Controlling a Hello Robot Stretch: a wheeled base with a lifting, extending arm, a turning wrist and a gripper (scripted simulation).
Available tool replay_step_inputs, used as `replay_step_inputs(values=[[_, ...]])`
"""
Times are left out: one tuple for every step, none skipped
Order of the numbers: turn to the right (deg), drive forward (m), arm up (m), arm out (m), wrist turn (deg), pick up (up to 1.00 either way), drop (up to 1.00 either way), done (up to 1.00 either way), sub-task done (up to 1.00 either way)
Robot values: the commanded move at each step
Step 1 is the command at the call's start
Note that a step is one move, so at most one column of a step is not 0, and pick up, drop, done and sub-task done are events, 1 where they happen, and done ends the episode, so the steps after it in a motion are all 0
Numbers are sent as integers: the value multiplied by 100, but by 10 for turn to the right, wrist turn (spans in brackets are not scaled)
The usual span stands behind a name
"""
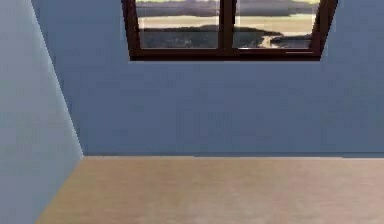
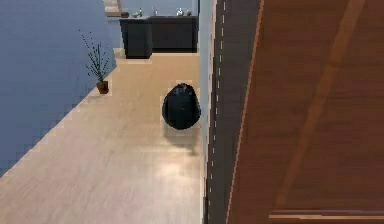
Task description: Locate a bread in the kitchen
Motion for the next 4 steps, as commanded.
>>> replay_step_inputs(values=[[210, 0, 0, 0, 0, 0, 0, 0, 0], [0, 35, 0, 0, 0, 0, 0, 0, 0], [450, 0, 0, 0, 0, 0, 0, 0, 0], [90, 0, 0, 0, 0, 0, 0, 0, 0]])
